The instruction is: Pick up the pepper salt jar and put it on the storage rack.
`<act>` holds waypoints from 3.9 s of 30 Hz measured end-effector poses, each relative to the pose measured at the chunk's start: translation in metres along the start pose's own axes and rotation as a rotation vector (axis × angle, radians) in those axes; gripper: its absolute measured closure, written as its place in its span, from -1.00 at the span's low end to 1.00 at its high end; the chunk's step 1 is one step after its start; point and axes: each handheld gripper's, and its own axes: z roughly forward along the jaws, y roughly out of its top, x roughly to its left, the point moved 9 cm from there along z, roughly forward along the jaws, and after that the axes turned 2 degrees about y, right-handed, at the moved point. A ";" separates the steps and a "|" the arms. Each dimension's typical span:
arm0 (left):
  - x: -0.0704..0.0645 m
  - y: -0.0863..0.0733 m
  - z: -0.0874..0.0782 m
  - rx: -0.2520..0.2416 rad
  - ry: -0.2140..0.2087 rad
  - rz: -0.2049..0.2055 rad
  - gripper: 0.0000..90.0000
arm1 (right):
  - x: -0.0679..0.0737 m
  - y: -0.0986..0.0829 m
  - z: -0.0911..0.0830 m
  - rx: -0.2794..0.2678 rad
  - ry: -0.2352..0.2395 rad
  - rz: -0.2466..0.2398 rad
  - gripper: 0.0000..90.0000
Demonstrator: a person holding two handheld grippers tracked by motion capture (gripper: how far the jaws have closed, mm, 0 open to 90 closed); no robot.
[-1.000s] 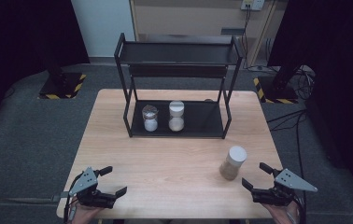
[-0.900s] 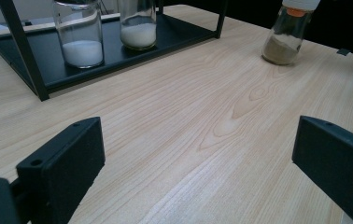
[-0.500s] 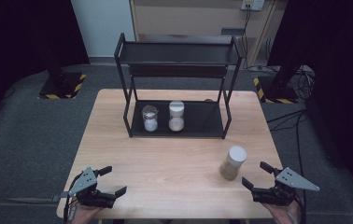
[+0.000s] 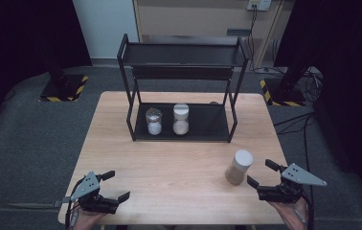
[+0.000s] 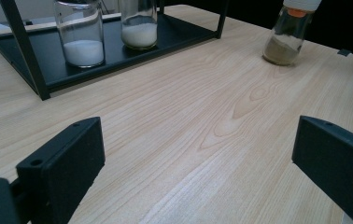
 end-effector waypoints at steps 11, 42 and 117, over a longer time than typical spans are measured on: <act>0.000 0.000 0.000 0.001 0.000 -0.001 -0.97 | -0.010 0.009 0.022 0.037 0.025 0.010 -0.84; 0.000 0.000 -0.001 0.000 0.002 0.001 -0.97 | -0.021 -0.005 0.069 0.052 0.043 0.033 -0.28; 0.000 0.000 -0.001 0.001 -0.004 0.002 -0.97 | -0.004 0.096 0.151 0.098 0.077 -0.009 -0.27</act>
